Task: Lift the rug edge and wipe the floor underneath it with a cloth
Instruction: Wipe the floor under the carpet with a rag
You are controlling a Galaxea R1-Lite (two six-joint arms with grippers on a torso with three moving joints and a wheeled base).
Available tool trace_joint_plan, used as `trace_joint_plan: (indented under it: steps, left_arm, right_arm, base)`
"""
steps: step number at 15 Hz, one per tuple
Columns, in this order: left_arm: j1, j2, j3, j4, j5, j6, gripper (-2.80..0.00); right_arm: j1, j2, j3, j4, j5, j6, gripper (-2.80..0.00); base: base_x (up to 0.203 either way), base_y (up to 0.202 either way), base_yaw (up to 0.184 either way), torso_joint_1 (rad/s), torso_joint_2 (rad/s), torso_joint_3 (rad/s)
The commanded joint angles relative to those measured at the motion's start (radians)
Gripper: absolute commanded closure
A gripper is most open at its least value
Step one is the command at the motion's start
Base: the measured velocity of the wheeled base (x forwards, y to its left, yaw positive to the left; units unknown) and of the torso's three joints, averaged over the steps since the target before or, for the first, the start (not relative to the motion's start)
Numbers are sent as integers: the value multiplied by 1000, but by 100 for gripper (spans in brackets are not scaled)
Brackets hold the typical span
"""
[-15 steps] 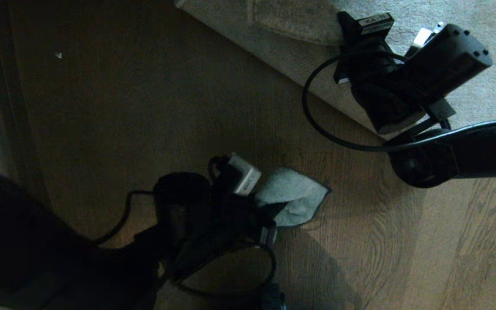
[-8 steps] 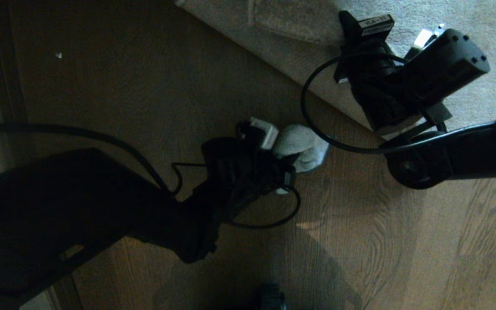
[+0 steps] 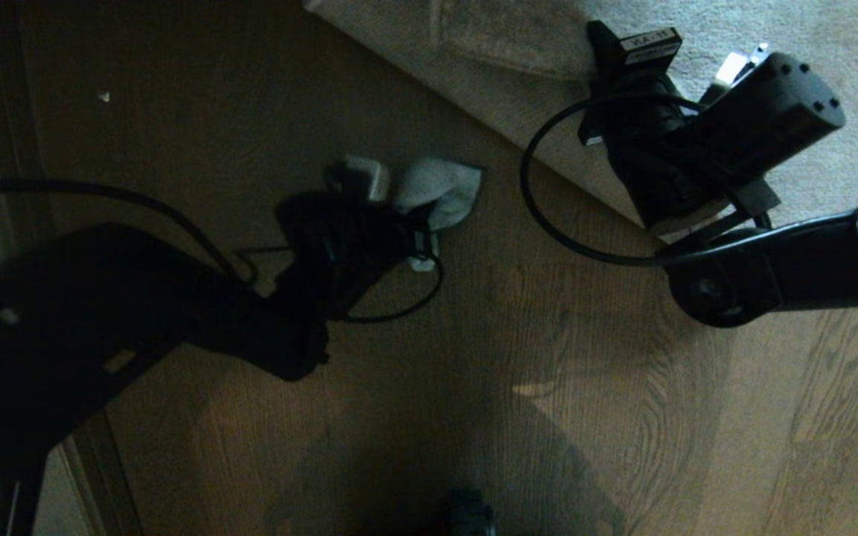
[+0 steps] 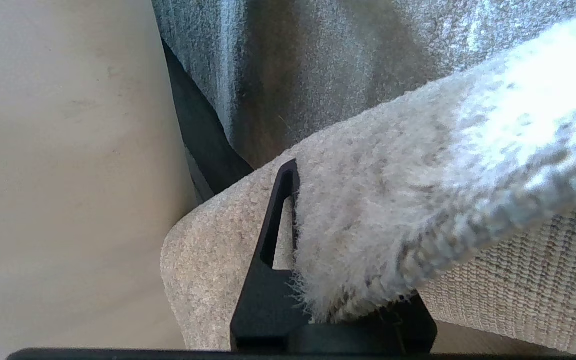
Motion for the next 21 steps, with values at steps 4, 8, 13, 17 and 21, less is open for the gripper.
trace_joint_plan:
  steps: [4,8,13,17,21]
  left_arm:
    - [144,-131,-4,5,15,4,0]
    - [262,-262,136,5,2,51,0]
    - [271,-467,502,6,-50,56,0]
    - [81,-572,829,7,-108,53,0]
    - [-220,-503,908,5,-114,-23,0]
  right_arm:
    - [3,-1,-2,-8,4,6,0]
    - [6,0,1,-8,6,6,0]
    - [6,-1,3,-10,6,8,0]
    - [5,-3,8,-8,3,6,0]
    - [5,2,6,-8,-2,3,0]
  base:
    - [0,0,0,0,0,0]
    - [0,0,0,0,0,0]
    - [0,0,0,0,0,0]
    - [0,0,0,0,0,0]
    - [0,0,0,0,0,0]
